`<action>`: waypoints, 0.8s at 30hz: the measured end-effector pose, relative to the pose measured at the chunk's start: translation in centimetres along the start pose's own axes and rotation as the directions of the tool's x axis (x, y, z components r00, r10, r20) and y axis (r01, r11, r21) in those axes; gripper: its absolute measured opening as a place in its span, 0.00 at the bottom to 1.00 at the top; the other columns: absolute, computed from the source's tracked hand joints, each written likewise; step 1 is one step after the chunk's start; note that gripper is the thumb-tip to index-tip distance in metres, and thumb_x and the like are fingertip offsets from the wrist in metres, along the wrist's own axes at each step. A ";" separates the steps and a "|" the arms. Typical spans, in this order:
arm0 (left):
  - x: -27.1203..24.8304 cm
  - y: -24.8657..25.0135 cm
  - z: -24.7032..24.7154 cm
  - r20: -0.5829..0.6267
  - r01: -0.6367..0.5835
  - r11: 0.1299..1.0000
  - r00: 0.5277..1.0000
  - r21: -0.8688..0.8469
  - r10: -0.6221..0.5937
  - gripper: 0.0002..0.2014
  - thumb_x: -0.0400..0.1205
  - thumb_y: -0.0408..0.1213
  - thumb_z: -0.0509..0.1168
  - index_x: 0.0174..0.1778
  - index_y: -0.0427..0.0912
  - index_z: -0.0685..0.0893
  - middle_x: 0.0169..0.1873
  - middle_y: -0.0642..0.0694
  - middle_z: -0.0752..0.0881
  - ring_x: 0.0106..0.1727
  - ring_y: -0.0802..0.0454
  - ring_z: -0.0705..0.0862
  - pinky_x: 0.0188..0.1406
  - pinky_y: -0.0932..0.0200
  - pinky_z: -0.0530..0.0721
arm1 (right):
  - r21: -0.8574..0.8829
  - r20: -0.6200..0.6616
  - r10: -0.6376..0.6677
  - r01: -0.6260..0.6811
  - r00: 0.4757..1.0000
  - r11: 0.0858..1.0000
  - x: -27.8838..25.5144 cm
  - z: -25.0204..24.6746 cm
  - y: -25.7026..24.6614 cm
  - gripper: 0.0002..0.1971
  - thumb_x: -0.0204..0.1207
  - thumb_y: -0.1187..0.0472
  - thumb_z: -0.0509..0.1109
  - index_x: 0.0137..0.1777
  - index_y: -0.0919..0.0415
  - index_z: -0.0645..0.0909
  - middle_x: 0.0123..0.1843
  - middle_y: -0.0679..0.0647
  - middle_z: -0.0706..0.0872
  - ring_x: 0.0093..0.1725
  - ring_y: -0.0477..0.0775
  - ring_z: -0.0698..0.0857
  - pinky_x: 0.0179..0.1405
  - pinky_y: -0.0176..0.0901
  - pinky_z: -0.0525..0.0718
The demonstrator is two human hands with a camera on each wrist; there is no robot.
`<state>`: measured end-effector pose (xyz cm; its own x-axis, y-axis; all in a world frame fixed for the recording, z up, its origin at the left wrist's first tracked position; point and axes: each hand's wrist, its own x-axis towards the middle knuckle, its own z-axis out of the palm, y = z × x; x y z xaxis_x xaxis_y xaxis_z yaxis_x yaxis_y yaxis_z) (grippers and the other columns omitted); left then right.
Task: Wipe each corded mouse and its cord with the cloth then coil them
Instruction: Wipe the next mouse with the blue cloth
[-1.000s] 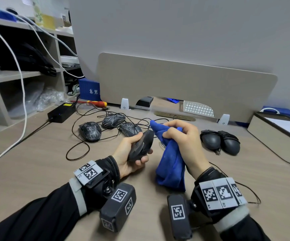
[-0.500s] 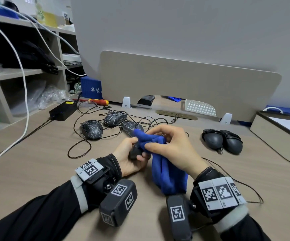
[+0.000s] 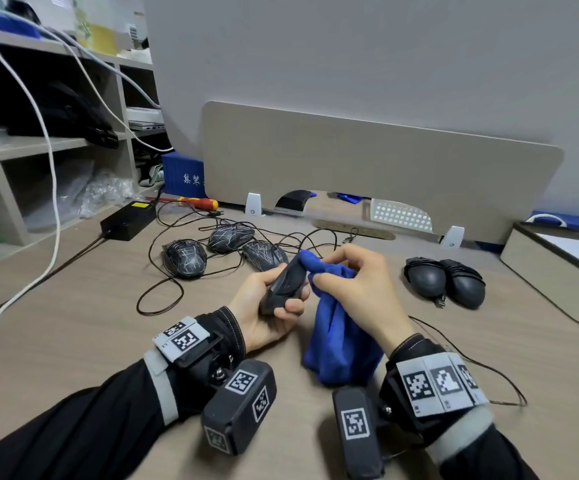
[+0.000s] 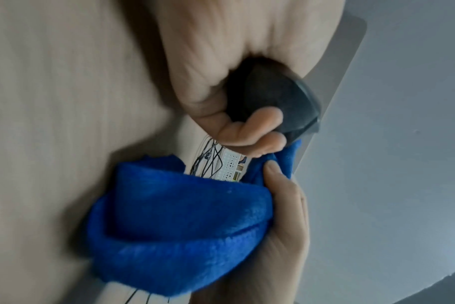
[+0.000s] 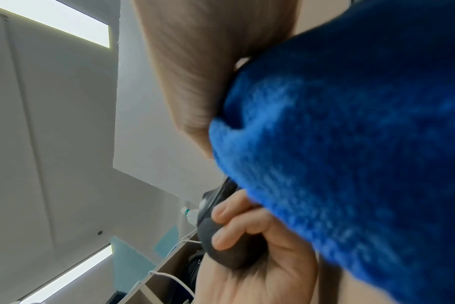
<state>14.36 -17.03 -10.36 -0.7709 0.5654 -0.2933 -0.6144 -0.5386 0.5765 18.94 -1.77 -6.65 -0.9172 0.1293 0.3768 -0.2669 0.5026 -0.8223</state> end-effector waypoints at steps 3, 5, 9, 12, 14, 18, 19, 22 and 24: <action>0.5 -0.1 -0.2 0.016 -0.013 1.000 1.000 0.004 0.013 0.15 0.88 0.42 0.53 0.58 0.38 0.82 0.32 0.44 0.77 0.17 0.56 0.74 0.05 0.69 0.67 | 0.248 0.160 -0.034 -0.007 0.987 0.969 -0.6 0.0 -0.8 0.08 0.69 0.73 0.80 0.39 0.62 0.84 0.35 0.50 0.88 0.34 0.45 0.86 0.37 0.39 0.84; 0.6 -0.1 -0.5 0.027 -0.012 1.000 1.000 0.019 0.012 0.16 0.87 0.40 0.53 0.59 0.39 0.84 0.33 0.46 0.78 0.16 0.57 0.75 0.05 0.68 0.68 | 0.341 0.257 -0.052 -0.041 0.965 0.939 -1.2 0.6 -1.4 0.07 0.71 0.75 0.77 0.40 0.67 0.82 0.35 0.56 0.89 0.33 0.49 0.89 0.34 0.43 0.88; -0.1 -0.3 0.3 0.048 -0.018 0.993 0.999 0.120 0.012 0.17 0.87 0.50 0.56 0.53 0.40 0.82 0.32 0.42 0.79 0.16 0.53 0.73 0.05 0.68 0.66 | 0.045 -0.082 0.032 -0.029 0.996 0.999 0.5 0.5 0.9 0.07 0.68 0.63 0.78 0.37 0.57 0.82 0.34 0.47 0.85 0.34 0.43 0.82 0.38 0.40 0.81; -0.6 -0.8 1.1 0.031 -0.073 0.948 0.997 0.311 0.067 0.16 0.79 0.53 0.67 0.45 0.42 0.86 0.35 0.43 0.83 0.20 0.52 0.76 0.10 0.68 0.68 | 0.171 -0.241 0.111 -0.070 0.964 0.983 1.0 -0.5 1.8 0.05 0.71 0.65 0.77 0.38 0.57 0.84 0.34 0.45 0.86 0.37 0.44 0.83 0.41 0.38 0.81; -0.8 -1.2 1.1 0.083 -0.148 0.930 0.988 0.338 0.127 0.13 0.72 0.43 0.76 0.50 0.44 0.87 0.41 0.43 0.86 0.29 0.51 0.83 0.22 0.64 0.82 | 0.234 -0.243 0.112 -0.054 0.964 0.971 1.0 -0.9 1.6 0.04 0.73 0.66 0.76 0.40 0.57 0.85 0.36 0.47 0.88 0.37 0.43 0.83 0.42 0.37 0.82; -0.2 -1.3 0.3 0.186 -0.315 0.883 0.946 0.349 0.264 0.29 0.67 0.23 0.74 0.66 0.36 0.82 0.53 0.36 0.86 0.48 0.42 0.87 0.49 0.49 0.89 | 0.240 -0.181 0.032 0.013 0.983 0.971 1.0 -1.2 1.0 0.04 0.74 0.69 0.74 0.43 0.60 0.88 0.37 0.44 0.88 0.38 0.39 0.84 0.40 0.27 0.80; -0.1 -1.3 0.2 0.195 -0.345 0.867 0.936 0.360 0.292 0.28 0.66 0.22 0.73 0.64 0.35 0.83 0.53 0.33 0.86 0.48 0.39 0.88 0.50 0.46 0.89 | 0.248 -0.178 0.018 0.027 0.984 0.968 1.1 -1.3 0.9 0.04 0.74 0.70 0.74 0.41 0.62 0.88 0.35 0.44 0.87 0.38 0.40 0.83 0.40 0.27 0.80; 0.1 -1.5 0.1 0.187 -0.428 0.786 0.904 0.447 0.386 0.25 0.63 0.21 0.75 0.58 0.36 0.85 0.50 0.29 0.87 0.52 0.33 0.86 0.58 0.33 0.85 | 0.230 -0.160 -0.051 0.087 0.986 0.969 0.8 -1.4 0.4 0.02 0.73 0.72 0.74 0.39 0.68 0.85 0.33 0.48 0.84 0.35 0.42 0.79 0.37 0.30 0.79; 0.3 -1.7 -0.1 0.186 -0.476 0.710 0.873 0.519 0.450 0.25 0.60 0.22 0.77 0.55 0.36 0.86 0.50 0.32 0.88 0.52 0.37 0.86 0.60 0.35 0.84 | 0.200 -0.105 -0.088 0.108 0.991 0.974 0.6 -1.2 0.2 0.03 0.73 0.71 0.76 0.39 0.69 0.84 0.33 0.50 0.84 0.34 0.42 0.79 0.37 0.30 0.78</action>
<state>15.09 -16.04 -11.53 -0.9186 0.3676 0.1452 0.0183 -0.3274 0.9447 18.67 -0.60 -6.12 -0.8540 0.1731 0.4906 -0.4181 0.3328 -0.8452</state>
